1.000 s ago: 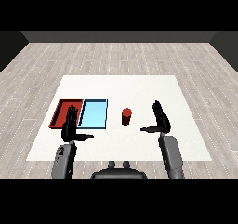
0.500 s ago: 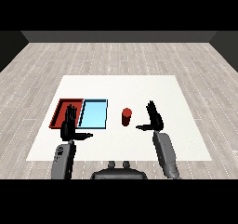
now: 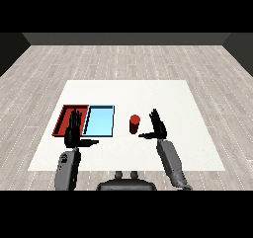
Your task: Pick the red can and put it in the red box
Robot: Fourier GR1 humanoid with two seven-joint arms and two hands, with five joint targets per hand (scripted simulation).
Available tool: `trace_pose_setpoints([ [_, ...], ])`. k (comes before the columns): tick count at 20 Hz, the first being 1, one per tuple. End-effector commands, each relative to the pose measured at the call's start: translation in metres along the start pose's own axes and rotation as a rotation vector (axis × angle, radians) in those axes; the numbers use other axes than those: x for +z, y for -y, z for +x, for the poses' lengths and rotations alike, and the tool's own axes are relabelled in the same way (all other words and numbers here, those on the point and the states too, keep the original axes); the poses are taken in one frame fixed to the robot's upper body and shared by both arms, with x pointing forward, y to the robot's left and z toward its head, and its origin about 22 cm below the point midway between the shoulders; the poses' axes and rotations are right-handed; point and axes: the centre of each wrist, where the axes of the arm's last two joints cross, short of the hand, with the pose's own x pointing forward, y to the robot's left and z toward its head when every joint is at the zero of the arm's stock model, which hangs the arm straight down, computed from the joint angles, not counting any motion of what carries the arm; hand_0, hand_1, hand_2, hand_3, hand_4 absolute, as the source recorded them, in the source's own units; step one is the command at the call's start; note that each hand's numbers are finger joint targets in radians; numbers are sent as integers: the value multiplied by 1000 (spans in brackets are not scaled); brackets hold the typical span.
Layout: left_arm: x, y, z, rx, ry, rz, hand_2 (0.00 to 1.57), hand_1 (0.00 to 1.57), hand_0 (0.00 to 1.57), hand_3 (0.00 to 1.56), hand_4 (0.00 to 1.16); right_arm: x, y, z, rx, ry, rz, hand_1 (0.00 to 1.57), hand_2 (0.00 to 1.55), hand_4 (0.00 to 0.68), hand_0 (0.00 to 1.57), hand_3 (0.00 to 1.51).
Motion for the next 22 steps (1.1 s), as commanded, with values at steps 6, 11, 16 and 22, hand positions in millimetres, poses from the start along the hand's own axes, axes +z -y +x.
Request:
trace_pose_setpoints([
  [6,-2,-3,13,17,5,-6,0,0,0,0,0,5,-32,-26,-49,-8,-6,0,0,0,0,0],
  [11,5,1,7,-2,-3,-4,0,0,0,0,0,-14,-42,-15,-80,-42,32,0,0,0,0,0],
  [16,19,0,5,36,1,8,0,0,0,0,0,-18,-47,-4,-82,-47,27,0,0,0,0,0],
  [22,21,-1,-8,19,14,-11,0,0,0,0,0,-24,-30,-22,-100,-47,13,0,0,0,0,0],
])
